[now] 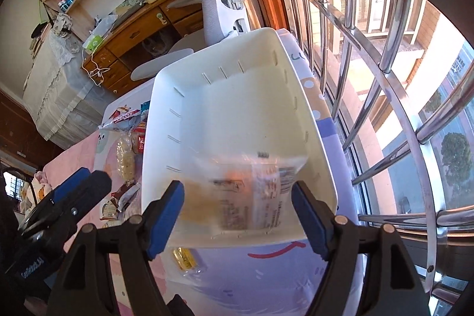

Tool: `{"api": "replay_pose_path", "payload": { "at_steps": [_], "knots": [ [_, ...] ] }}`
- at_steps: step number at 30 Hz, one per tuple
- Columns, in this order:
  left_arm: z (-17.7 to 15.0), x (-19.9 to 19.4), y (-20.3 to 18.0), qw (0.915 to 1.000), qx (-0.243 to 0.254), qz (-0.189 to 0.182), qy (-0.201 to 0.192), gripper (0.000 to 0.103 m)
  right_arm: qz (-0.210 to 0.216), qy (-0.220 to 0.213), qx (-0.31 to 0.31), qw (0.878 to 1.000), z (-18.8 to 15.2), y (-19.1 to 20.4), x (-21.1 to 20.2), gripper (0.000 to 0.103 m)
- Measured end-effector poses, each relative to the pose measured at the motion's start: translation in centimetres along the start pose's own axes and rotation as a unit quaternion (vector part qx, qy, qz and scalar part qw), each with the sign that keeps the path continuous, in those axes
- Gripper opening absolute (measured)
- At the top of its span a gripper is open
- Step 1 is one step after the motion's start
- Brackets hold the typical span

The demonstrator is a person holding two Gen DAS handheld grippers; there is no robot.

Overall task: Organize snacks
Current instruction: 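Carry both bags to the white tray with both tools, then open both tools to drop the bags into the tray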

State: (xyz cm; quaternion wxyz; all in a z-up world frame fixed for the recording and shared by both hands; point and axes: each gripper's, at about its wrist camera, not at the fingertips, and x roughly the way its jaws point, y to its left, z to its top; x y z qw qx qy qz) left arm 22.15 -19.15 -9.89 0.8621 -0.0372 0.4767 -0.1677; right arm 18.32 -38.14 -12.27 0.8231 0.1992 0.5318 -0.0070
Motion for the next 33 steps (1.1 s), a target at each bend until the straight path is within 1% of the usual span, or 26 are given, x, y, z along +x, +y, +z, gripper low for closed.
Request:
{"api": "replay_pose_path", "payload": {
  "at_steps": [3, 6, 15, 18, 20, 24, 29, 33],
  "knots": [
    [-0.3, 0.1, 0.4, 0.9999, -0.011, 0.003, 0.009, 0.085, 0.001, 0.006, 0.009, 1.000, -0.2, -0.2, 0.1, 0.076],
    [-0.9, 0.0, 1.2, 0.9994, -0.030, -0.002, 0.020, 0.089, 0.002, 0.008, 0.009, 1.000, -0.4, -0.1, 0.2, 0.076],
    [-3.8, -0.9, 4.4, 0.9968, -0.061, 0.034, 0.039, 0.090, 0.002, 0.023, -0.004, 1.000, -2.5, 1.1, 0.6, 0.076],
    [-4.8, -1.5, 5.7, 0.9953, -0.073, 0.047, 0.043, 0.090, -0.001, 0.026, -0.015, 1.000, -3.7, 1.6, 0.8, 0.076],
    [-5.7, -1.9, 6.8, 0.9941, -0.084, 0.048, 0.049, 0.090, -0.006, 0.031, -0.025, 0.999, -4.5, 2.1, 1.0, 0.076],
    [-7.6, -3.1, 9.3, 0.9912, -0.112, 0.056, 0.043, 0.090, -0.002, 0.036, -0.046, 0.998, -6.2, 2.9, 0.9, 0.076],
    [-9.5, -4.8, 11.9, 0.9892, -0.121, 0.072, 0.040, 0.090, -0.010, 0.022, -0.081, 0.996, -8.2, 4.3, 0.1, 0.076],
    [-10.8, -6.0, 14.5, 0.9861, -0.134, 0.088, 0.043, 0.090, -0.033, 0.016, -0.098, 0.994, -9.7, 5.5, -0.5, 0.076]
  ]
}}
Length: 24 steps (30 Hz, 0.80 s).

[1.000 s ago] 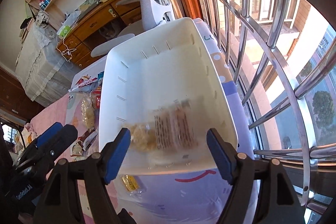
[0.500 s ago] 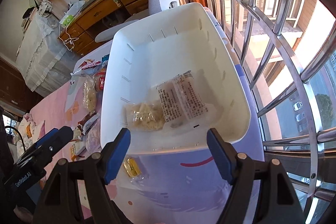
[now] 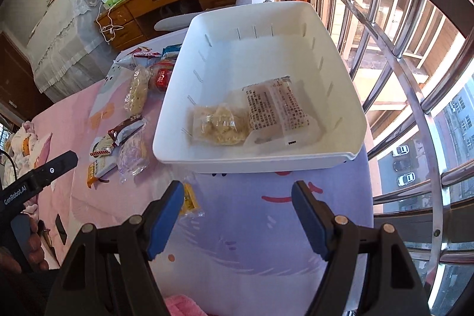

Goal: Organize snacks

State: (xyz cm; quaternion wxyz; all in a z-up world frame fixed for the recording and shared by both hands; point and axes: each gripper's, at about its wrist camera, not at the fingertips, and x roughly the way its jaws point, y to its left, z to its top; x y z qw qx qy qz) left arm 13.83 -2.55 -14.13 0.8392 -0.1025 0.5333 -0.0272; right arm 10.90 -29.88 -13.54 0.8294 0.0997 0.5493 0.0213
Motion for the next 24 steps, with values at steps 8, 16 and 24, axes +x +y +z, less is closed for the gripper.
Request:
{"api": "replay_pose_path", "payload": {
  "at_steps": [8, 16, 24],
  "knots": [
    [-1.0, -0.6, 5.2, 0.9995, 0.013, 0.023, 0.018, 0.090, -0.008, -0.006, 0.012, 1.000, -1.7, 3.3, -0.5, 0.076],
    [-1.0, -1.6, 8.7, 0.9977, 0.065, 0.011, 0.017, 0.090, -0.018, -0.017, 0.031, 0.999, -4.0, 7.2, -0.9, 0.076],
    [-0.5, -1.0, 11.3, 0.9916, 0.122, -0.002, 0.043, 0.090, -0.036, -0.016, 0.084, 0.996, -6.9, 10.0, -0.5, 0.076]
  ]
}}
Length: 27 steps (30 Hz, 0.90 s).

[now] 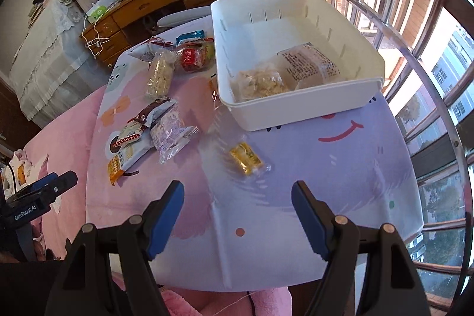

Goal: Organize snacks

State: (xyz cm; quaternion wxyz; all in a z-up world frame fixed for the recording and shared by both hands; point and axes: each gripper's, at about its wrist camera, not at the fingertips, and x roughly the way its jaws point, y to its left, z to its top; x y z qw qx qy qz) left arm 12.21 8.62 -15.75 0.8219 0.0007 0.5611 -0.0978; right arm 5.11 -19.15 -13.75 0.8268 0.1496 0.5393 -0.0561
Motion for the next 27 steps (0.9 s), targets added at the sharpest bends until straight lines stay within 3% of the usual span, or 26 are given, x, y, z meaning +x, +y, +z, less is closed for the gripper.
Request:
{"api": "replay_pose_path", "payload": {
  "at_steps": [8, 18, 27],
  "knots": [
    [-0.2, 1.6, 1.9, 0.9972, 0.065, -0.019, 0.034, 0.090, -0.020, 0.006, 0.076, 0.997, -3.6, 1.5, 0.8, 0.076],
    [0.6, 3.9, 2.3, 0.9862, 0.153, -0.028, 0.057, 0.090, -0.056, -0.008, 0.123, 0.991, -5.5, 1.9, 2.6, 0.076],
    [2.6, 7.0, 2.6, 0.9801, 0.149, -0.055, 0.119, 0.090, -0.072, -0.033, 0.101, 0.992, -4.2, 1.8, 4.2, 0.076]
  ]
}}
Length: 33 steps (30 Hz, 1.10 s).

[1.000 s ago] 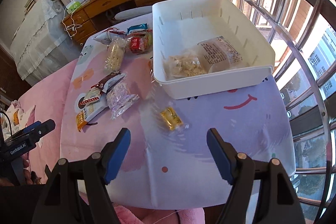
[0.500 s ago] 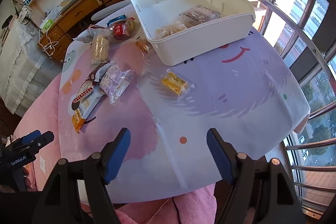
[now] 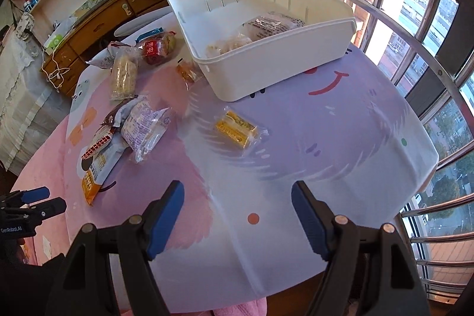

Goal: Organize snacks

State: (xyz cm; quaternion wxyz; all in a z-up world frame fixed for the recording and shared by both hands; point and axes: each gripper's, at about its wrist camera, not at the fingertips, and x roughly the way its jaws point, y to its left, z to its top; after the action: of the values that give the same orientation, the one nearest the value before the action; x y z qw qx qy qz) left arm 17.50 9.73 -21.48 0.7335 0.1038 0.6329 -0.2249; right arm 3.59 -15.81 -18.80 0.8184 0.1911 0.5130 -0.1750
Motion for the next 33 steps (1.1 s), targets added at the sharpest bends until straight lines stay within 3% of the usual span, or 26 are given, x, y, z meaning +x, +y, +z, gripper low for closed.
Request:
{"api": "replay_pose_path", "payload": {
  "at_steps": [9, 18, 24, 33],
  "knots": [
    [2.1, 2.0, 0.1, 0.9991, 0.038, 0.012, 0.017, 0.090, -0.007, -0.018, -0.101, 0.995, 1.7, 1.3, 2.2, 0.076],
    [4.0, 4.6, -0.5, 0.9961, 0.083, -0.009, 0.029, 0.090, -0.004, -0.015, -0.201, 0.980, 2.2, 2.6, 4.8, 0.076],
    [5.0, 6.8, -1.6, 0.9881, 0.145, 0.015, 0.048, 0.089, -0.001, 0.001, -0.221, 0.975, 2.7, 2.3, 6.7, 0.076],
    [6.3, 9.4, -2.7, 0.9812, 0.173, 0.034, 0.078, 0.079, 0.013, 0.019, -0.218, 0.976, 4.2, 1.5, 8.8, 0.073]
  ]
}}
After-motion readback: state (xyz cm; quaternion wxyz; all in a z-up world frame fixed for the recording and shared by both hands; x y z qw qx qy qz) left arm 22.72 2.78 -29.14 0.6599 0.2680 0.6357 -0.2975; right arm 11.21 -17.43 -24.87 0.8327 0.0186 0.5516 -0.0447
